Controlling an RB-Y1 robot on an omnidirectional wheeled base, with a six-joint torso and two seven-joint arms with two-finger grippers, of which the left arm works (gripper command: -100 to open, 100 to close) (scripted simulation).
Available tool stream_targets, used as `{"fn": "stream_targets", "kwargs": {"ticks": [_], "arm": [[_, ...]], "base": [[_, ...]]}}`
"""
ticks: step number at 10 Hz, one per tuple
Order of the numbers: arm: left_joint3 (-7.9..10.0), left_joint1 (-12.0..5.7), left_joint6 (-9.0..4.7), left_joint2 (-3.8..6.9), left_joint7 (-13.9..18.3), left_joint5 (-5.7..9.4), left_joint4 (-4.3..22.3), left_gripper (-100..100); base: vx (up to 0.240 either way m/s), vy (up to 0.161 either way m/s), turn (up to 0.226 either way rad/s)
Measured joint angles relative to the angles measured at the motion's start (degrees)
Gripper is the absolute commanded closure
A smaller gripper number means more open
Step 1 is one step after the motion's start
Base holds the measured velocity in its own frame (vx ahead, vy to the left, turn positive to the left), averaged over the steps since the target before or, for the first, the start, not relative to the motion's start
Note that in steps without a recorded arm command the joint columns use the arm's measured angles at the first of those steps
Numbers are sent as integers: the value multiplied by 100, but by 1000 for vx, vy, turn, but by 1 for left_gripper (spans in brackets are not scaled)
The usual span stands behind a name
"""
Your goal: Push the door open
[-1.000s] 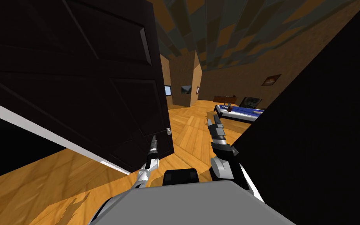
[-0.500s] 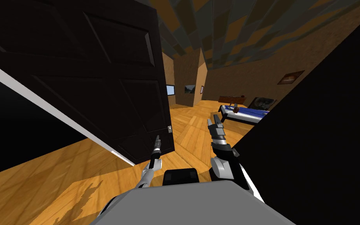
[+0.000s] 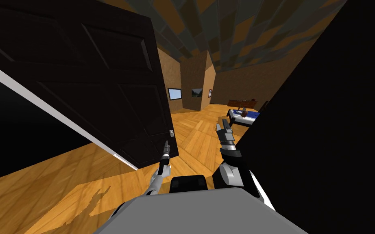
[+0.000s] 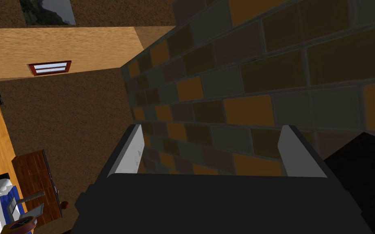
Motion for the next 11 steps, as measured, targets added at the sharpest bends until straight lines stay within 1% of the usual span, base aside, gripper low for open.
{"fn": "stream_targets", "kwargs": {"ticks": [1, 2, 4, 5, 6, 7, 8, 9, 10, 11], "arm": [[-1, 0, 0, -5, 3, -1, 1, -100], [-3, 3, 6, 18, 4, -2, -7, -100], [7, -26, -41, 74, -3, 5, 69, -100], [13, -40, -49, 112, -10, 9, 87, -100], [29, -103, -99, 180, -13, 21, 209, -100], [20, -62, -72, 187, -9, 14, 123, -100], [3, 4, 14, 246, 8, 2, -27, -100], [19, -55, -30, 328, 4, 13, 103, -100], [18, -27, -26, 370, -11, 11, 45, -100], [18, -16, 9, 449, -15, 10, -3, -100]], "base": [[35, 109, 23], [51, 196, 0], [66, 205, 3], [66, 189, 9], [46, 119, -5], [65, 138, 12], [98, 189, 5], [103, 176, -8], [94, 164, -3], [124, 144, -9]]}}
